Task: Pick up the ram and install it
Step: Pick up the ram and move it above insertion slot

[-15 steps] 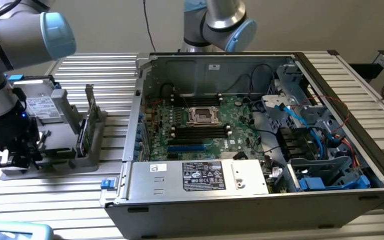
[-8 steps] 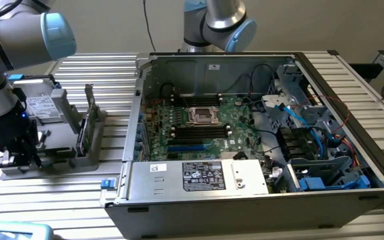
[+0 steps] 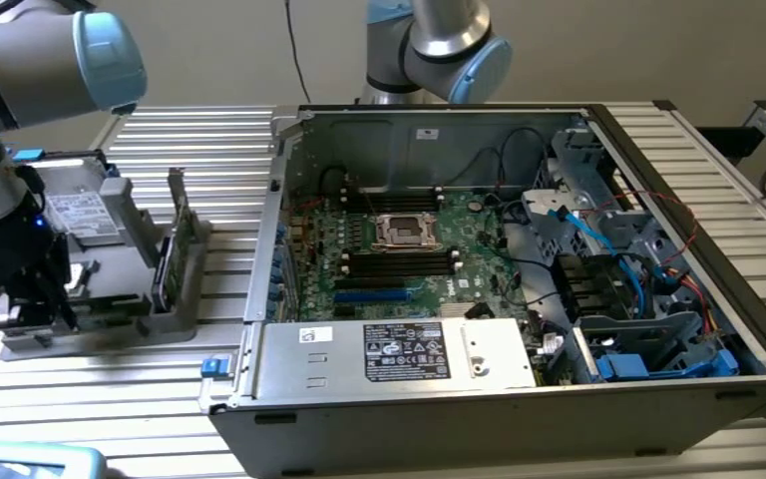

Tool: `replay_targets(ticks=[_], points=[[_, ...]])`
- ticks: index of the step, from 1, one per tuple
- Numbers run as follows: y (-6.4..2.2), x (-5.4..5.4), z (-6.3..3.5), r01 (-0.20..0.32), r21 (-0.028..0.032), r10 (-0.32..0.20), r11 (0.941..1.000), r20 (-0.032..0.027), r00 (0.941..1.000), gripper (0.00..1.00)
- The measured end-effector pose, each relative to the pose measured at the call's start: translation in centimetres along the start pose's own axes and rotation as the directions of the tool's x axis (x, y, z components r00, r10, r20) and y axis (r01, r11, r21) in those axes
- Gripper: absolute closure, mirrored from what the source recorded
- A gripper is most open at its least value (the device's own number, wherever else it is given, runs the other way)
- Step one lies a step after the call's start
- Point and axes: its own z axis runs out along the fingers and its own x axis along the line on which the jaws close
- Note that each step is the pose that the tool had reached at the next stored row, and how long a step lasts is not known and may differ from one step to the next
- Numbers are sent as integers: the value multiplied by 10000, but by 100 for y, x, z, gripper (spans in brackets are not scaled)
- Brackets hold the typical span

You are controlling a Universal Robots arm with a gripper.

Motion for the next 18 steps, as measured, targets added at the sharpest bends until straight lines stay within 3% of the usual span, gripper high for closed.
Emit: replay_targets(ticks=[18], points=[[80, 41, -813, -163, -9, 163, 9999, 8, 9999, 86]])
